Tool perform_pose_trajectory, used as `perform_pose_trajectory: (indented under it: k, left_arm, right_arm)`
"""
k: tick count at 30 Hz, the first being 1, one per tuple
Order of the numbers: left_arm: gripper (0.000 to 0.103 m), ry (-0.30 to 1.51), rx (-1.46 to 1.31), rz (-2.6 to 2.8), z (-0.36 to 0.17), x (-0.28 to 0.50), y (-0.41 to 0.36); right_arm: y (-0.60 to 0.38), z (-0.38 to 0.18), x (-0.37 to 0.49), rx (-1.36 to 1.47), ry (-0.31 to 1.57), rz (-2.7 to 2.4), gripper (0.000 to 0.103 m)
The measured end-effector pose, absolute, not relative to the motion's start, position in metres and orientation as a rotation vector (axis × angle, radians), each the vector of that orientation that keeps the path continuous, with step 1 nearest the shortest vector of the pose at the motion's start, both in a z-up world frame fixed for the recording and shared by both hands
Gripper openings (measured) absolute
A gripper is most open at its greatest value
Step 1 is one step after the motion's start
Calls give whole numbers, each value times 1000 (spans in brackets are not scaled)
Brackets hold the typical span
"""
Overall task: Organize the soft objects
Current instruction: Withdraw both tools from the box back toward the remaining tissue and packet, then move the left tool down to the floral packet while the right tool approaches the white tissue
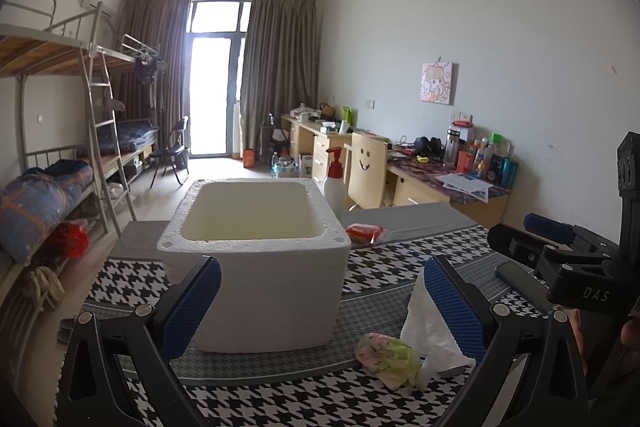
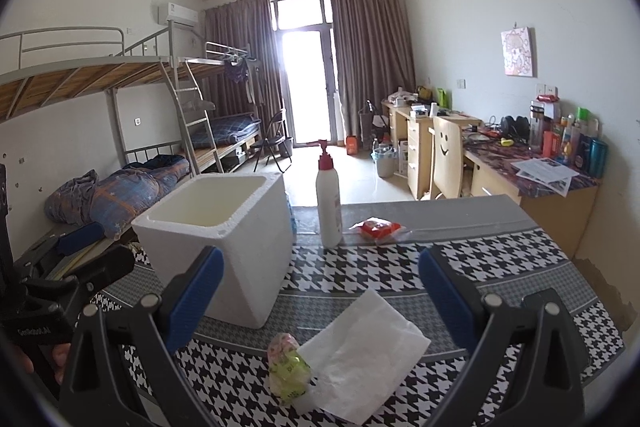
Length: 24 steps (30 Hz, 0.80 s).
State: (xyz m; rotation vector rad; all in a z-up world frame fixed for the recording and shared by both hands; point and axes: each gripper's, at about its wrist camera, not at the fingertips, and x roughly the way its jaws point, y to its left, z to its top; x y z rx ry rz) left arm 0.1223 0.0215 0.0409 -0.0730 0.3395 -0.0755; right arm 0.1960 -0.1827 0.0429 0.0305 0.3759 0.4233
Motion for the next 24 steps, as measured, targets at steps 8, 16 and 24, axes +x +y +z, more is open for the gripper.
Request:
perform_pose_trajectory:
  k: [8,16,24]
  left_arm:
    - [102,360,-68,-83,30,130,11]
    - [102,378,-58,-120,26,131,6]
    - [102,390,-47,-133,22,131,1]
  right_arm:
    - [-192,35,194,35,381,405,99]
    - [-203,25,196,45,417,379,99]
    - [-209,24,193,46,422,368,99]
